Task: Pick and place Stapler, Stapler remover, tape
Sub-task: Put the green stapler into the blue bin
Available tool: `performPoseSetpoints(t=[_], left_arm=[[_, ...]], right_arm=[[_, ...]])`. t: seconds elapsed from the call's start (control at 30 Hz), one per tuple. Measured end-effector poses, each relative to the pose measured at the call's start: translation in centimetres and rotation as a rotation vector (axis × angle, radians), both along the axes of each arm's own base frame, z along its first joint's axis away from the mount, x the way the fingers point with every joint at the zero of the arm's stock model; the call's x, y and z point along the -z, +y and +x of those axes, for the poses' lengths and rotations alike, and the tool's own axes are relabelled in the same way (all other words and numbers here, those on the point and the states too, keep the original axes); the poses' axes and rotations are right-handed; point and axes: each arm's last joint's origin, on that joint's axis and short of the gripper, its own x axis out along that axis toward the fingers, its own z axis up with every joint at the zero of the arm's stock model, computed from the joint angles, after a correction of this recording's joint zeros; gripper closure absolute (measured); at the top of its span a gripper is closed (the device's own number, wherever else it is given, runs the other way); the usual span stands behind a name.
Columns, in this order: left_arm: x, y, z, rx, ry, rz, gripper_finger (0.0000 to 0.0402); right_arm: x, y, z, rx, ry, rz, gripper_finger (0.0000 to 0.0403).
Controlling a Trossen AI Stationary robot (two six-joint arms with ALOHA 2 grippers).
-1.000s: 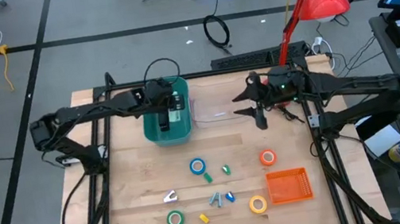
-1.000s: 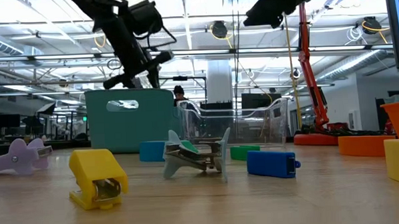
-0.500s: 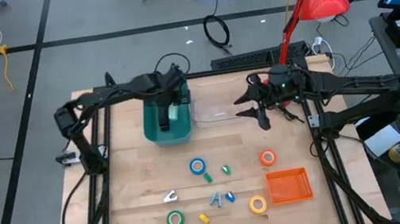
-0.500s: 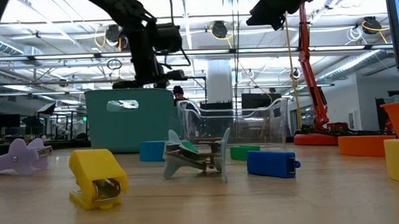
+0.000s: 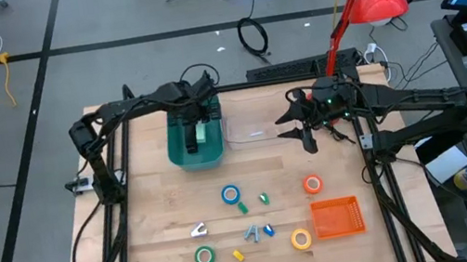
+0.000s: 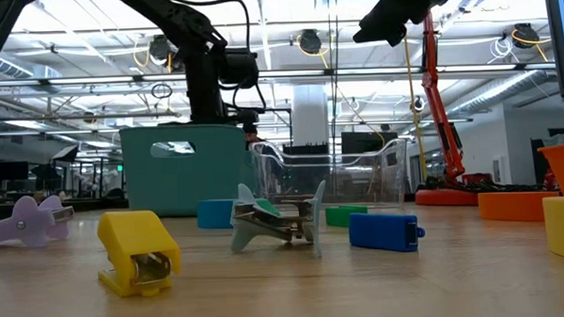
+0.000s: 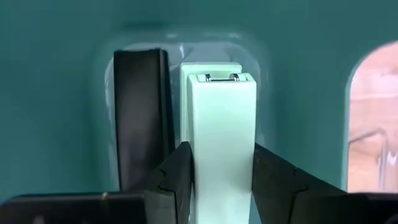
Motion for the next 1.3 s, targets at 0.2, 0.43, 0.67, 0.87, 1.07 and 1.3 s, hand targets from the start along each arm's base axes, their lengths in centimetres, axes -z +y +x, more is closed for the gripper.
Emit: performPoseSetpoints(t=[0.2,0.43,0.67,0.87,1.07,1.3], left_arm=[[0.6,0.2,0.3,-0.006,-0.002,-0.009,0.0274],[2.8,0.8,1.0,-0.014,0.016,-0.045,0.0274],[3.3,1.4,0.8,-0.028,0.022,-0.055,0.0274],[3.3,1.8,0.6,-0.043,0.02,-0.054,0.0274],[3.3,1.9,0.6,-0.046,0.015,-0.05,0.0272],[3.3,2.1,0.8,-0.035,-0.005,-0.036,0.0148]], right_arm=[[0.1,0.0,0.0,-0.002,0.007,-0.001,0.0226],[0.1,0.0,0.0,-0.006,0.007,-0.006,0.0226],[0.1,0.0,0.0,-0.004,0.007,-0.001,0.0231],[0.1,0.0,0.0,-0.003,0.006,0.001,0.0231],[0.0,0.0,0.0,-0.003,0.004,0.001,0.0232],[0.0,0.0,0.0,-0.003,0.004,0.001,0.0232]])
